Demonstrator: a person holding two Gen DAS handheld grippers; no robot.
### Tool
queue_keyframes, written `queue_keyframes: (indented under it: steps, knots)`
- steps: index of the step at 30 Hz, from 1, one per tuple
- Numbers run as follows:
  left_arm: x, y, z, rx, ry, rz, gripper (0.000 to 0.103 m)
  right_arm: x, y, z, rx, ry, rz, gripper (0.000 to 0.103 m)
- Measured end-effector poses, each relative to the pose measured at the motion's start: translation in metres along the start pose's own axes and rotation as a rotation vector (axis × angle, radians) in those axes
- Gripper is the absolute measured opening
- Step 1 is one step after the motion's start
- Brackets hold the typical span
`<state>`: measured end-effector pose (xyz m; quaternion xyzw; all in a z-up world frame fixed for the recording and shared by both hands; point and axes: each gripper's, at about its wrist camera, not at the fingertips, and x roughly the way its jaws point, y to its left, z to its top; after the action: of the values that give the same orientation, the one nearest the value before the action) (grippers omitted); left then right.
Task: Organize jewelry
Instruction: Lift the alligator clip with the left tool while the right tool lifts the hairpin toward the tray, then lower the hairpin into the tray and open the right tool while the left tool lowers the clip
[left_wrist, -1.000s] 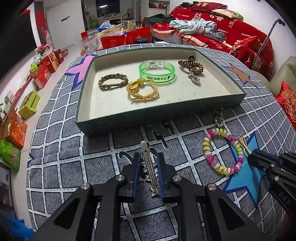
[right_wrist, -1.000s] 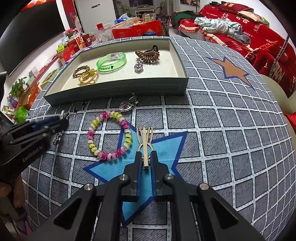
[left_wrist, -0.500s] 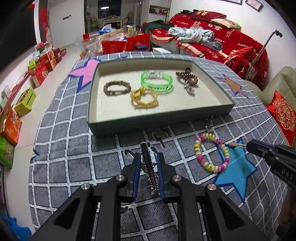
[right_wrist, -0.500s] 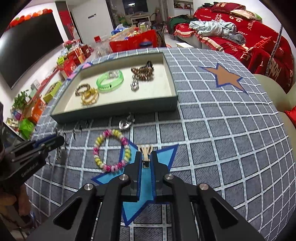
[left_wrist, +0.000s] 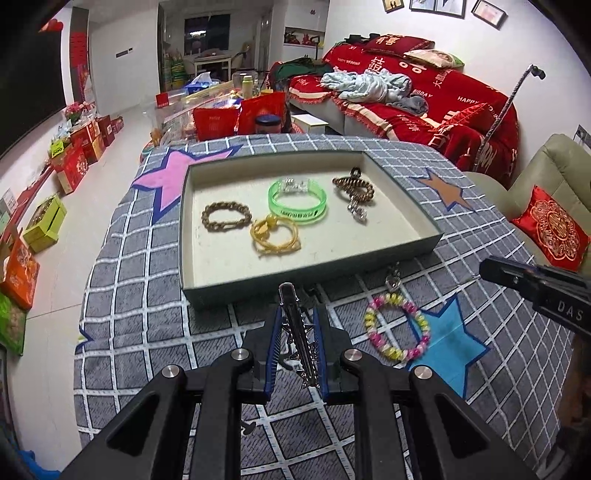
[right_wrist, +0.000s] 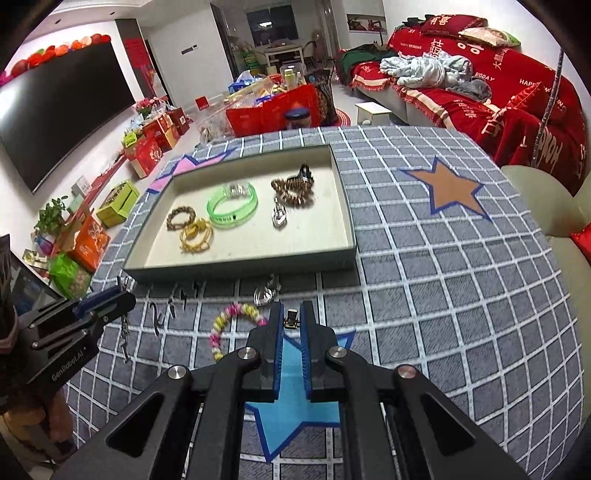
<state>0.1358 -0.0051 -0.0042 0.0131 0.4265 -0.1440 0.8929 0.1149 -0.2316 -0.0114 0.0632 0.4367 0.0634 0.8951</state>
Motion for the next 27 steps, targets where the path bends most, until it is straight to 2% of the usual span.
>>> queue_keyframes:
  steps: [8, 14, 20, 27]
  knots:
    - [0.001, 0.006, 0.036, -0.007, -0.041, -0.012, 0.034, 0.01, 0.008, 0.043, -0.003, -0.033, 0.03, 0.009]
    - [0.025, 0.016, 0.065, 0.003, -0.039, 0.003, 0.034, 0.043, 0.01, 0.078, 0.011, -0.031, 0.029, 0.009]
    - [0.061, 0.024, 0.086, 0.016, -0.02, 0.029, 0.034, 0.076, 0.001, 0.094, 0.046, -0.025, 0.005, 0.009]
    - [0.1, 0.035, 0.09, 0.002, 0.029, 0.063, 0.034, 0.11, -0.008, 0.097, 0.069, 0.004, -0.023, 0.009]
